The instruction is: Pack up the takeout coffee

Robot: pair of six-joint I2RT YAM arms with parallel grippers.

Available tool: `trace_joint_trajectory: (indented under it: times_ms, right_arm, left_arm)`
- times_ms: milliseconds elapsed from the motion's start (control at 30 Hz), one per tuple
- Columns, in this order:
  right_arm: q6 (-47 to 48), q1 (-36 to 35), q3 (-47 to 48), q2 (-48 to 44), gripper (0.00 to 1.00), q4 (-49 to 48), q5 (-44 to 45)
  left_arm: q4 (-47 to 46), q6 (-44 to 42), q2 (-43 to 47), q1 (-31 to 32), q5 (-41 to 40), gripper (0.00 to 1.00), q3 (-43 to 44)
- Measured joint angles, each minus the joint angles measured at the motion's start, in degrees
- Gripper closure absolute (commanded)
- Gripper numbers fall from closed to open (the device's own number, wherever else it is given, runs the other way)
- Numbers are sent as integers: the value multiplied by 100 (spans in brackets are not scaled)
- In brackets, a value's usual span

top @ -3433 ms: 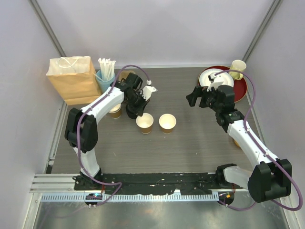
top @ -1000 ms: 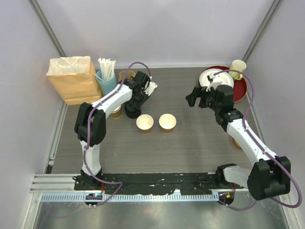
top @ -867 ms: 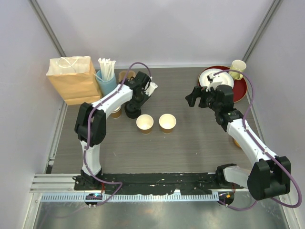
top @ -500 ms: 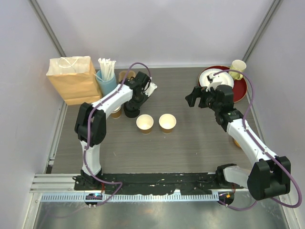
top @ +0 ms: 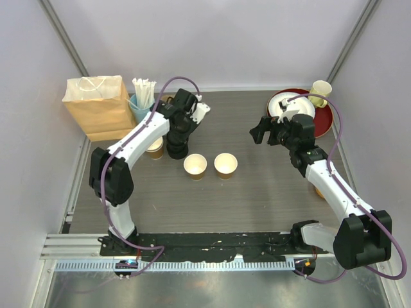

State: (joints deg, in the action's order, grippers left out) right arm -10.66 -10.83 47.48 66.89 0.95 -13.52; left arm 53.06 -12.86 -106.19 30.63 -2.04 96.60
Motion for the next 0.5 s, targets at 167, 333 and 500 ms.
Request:
trace_joint_trajectory:
  times_ms: [167,333,500]
  right_arm:
    - [0,0,0,-2,5,2,-9]
    - [-7,0,22,-13,5,33,-9]
    - [-28,0,118,-11,5,164,-7]
  left_arm:
    - [35,-68,190,0,446,100,11]
    - [98,-177,527,15,1213,100,55]
    - [212,-476,890,361,1980,100,354]
